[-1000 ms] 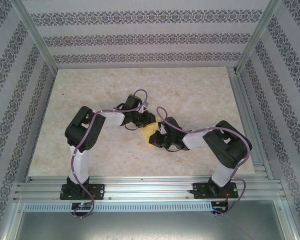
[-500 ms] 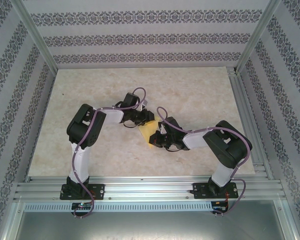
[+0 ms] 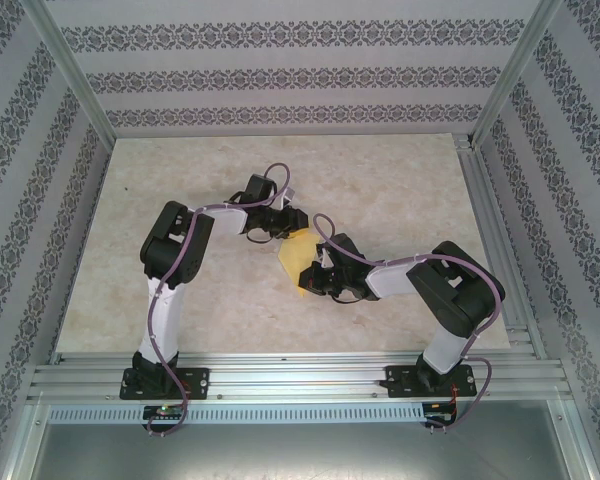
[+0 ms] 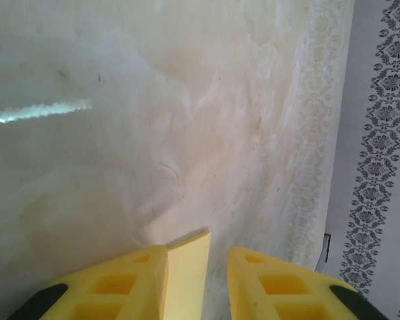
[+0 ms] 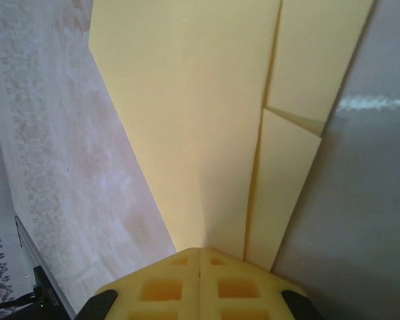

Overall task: Fold a paper plane with a square sheet of paper (pick it up from the middle)
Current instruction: Fourth fold the wing at the center of the table.

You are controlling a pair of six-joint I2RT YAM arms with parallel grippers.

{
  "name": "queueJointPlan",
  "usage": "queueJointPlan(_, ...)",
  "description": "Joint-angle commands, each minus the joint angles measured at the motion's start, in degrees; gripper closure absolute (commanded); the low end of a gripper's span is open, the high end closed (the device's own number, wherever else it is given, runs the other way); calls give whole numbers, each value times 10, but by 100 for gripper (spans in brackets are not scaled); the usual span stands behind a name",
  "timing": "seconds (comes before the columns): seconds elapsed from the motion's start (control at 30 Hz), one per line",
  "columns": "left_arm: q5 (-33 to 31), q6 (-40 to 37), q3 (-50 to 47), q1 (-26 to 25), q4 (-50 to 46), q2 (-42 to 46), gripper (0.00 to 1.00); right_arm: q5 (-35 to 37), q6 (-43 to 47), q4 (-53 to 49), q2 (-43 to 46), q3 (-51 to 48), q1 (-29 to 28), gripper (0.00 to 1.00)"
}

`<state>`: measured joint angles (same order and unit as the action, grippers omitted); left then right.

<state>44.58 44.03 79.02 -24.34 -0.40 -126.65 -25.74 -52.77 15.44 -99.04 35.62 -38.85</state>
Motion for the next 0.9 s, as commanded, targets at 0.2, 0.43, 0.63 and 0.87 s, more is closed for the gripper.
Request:
queueJointPlan(0.2, -9, -47, 49, 53, -19, -15, 66, 21, 26, -129, 1, -16, 7, 100)
queueJointPlan(0.43, 17, -27, 10, 57, 26, 45, 64, 23, 34, -142, -3, 3, 9, 100)
queueJointPlan(0.63, 42, 7, -80, 34, 66, 126, 71, 21, 34, -138, -11, 8, 8, 100)
queueJointPlan(0.87, 21, 23, -153, 0, 107, 146, 76, 19, 34, -137, -20, 9, 7, 100)
